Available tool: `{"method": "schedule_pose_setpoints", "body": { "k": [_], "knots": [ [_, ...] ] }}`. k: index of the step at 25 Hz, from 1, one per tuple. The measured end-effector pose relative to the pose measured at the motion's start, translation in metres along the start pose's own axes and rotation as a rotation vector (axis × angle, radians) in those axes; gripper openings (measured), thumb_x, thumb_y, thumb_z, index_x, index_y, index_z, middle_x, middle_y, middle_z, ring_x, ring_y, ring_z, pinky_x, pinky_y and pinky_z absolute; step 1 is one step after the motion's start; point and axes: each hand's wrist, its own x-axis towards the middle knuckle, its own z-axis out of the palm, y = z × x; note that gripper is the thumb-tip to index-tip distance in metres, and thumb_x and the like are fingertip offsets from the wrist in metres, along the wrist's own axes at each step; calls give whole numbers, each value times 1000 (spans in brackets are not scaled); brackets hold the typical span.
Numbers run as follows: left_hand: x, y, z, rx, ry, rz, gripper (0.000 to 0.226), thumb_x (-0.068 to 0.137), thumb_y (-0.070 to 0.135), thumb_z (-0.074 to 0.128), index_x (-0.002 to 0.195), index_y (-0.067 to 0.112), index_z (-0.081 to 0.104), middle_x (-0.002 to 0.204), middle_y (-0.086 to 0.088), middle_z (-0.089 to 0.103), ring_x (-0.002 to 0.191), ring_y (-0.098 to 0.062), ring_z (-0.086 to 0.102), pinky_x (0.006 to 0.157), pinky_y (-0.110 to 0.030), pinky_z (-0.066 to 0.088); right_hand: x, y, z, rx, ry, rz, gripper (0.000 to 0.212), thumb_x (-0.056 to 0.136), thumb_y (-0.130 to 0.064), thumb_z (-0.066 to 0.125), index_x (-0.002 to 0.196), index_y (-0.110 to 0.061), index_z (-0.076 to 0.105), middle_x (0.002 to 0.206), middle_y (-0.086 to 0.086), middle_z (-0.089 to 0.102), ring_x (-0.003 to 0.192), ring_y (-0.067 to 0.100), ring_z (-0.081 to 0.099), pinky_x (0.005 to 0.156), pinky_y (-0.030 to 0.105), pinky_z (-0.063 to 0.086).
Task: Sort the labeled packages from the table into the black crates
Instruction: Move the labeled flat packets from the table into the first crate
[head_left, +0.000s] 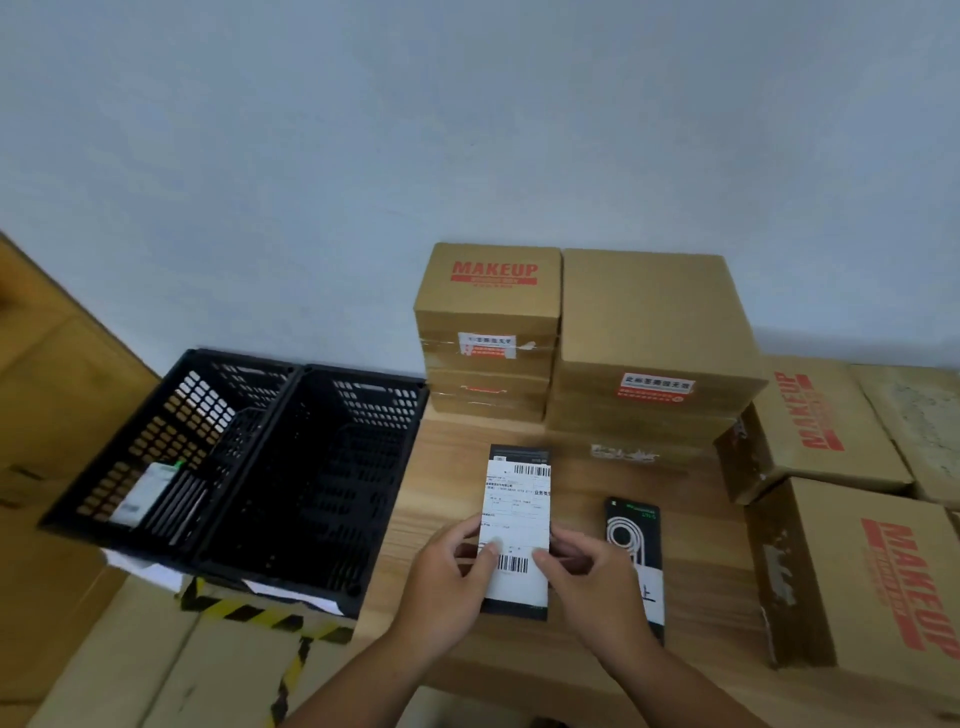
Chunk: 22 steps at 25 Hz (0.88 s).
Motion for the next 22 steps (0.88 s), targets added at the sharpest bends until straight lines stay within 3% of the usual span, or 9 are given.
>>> {"method": "schedule_pose_setpoints", "body": {
  "k": [4, 9, 12, 17, 22],
  "knots": [
    [-10, -18, -42, -45, 47, -31, 29, 99, 29, 66, 128, 34, 67, 112, 19, 75, 96, 6, 70, 78, -19, 59, -7, -16, 46, -13, -43, -10, 34, 84, -11, 80, 101, -39, 75, 83, -32, 74, 81, -7, 72, 67, 12, 56],
    [-29, -51, -118, -89, 79, -61, 30, 101, 29, 63, 130, 34, 67, 108, 19, 77, 97, 4, 71, 82, -25, 62, -31, -34, 123, 4, -75, 48, 31, 84, -15, 81, 96, -42, 73, 88, -20, 78, 83, -1, 74, 72, 25, 62],
    [-43, -74, -174, -94, 118, -59, 28, 101, 32, 61, 128, 37, 67, 106, 20, 76, 95, 5, 70, 81, -29, 63, -48, -48, 182, 32, -104, 74, 28, 85, -14, 80, 106, -32, 78, 93, -15, 79, 86, 4, 75, 70, 24, 62],
    [-64, -113, -267, -127, 181, -57, 33, 103, 31, 58, 135, 30, 66, 121, 15, 71, 107, -2, 68, 89, -30, 61, -70, -74, 282, 51, -147, 125, 30, 85, -9, 81, 113, -18, 78, 99, -5, 80, 93, 16, 77, 84, 43, 63],
    [-72, -148, -334, -178, 259, -79, 34, 103, 30, 59, 137, 28, 64, 122, 12, 70, 106, -1, 69, 85, -27, 62, -79, -98, 355, 29, -231, 98, 32, 88, -8, 78, 119, -16, 75, 102, -5, 80, 94, 17, 77, 79, 41, 65]
  ]
}}
